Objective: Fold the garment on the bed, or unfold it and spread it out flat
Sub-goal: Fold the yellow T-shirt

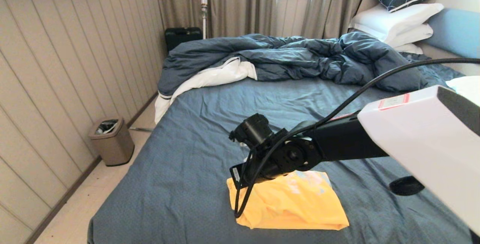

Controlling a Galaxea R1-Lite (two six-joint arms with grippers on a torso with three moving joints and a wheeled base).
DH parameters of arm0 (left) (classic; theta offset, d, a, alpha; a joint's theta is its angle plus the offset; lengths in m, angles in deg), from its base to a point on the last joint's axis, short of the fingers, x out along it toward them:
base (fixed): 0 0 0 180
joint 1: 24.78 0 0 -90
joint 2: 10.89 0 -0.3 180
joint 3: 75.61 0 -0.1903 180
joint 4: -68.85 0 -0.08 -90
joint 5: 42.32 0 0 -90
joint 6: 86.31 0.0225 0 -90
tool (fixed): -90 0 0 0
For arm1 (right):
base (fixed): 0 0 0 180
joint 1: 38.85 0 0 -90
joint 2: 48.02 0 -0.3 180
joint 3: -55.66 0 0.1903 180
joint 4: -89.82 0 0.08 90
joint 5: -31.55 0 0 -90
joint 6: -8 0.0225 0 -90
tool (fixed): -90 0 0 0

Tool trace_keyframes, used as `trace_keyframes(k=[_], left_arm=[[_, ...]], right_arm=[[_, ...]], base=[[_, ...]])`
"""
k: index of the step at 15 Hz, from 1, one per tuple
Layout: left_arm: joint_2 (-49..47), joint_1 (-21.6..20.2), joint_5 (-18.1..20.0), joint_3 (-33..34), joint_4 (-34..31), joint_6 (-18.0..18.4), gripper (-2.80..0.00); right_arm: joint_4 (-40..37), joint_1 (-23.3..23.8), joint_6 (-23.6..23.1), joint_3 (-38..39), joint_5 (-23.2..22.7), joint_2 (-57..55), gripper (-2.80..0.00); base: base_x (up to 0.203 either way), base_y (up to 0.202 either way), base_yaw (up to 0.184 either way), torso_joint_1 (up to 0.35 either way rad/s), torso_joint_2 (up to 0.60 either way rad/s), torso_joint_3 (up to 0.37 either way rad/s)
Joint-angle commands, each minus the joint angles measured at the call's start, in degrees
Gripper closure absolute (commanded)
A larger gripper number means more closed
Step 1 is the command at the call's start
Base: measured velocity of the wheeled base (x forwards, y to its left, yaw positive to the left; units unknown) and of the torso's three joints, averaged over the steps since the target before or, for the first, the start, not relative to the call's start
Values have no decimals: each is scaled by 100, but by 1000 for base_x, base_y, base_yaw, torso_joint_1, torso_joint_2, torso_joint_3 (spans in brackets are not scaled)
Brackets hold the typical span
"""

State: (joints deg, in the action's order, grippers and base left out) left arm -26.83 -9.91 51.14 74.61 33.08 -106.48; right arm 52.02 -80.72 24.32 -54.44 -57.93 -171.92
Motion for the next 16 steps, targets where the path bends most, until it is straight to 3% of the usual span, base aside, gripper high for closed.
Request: trace_keyframes(k=[1,8,16], left_arm=[[-24,45,5,0,-11,-22,0],[-24,183,14,0,-16,-55,0],[-24,219,21,0,-16,-73,0]], right_arm=[[-8,57,16,242,1,455,0],[35,276,-12,1779,1,1884,0],[478,37,20,1835,-9,596,0]], base=[[0,0,0,0,0,0],[0,0,0,0,0,0],[0,0,0,0,0,0]])
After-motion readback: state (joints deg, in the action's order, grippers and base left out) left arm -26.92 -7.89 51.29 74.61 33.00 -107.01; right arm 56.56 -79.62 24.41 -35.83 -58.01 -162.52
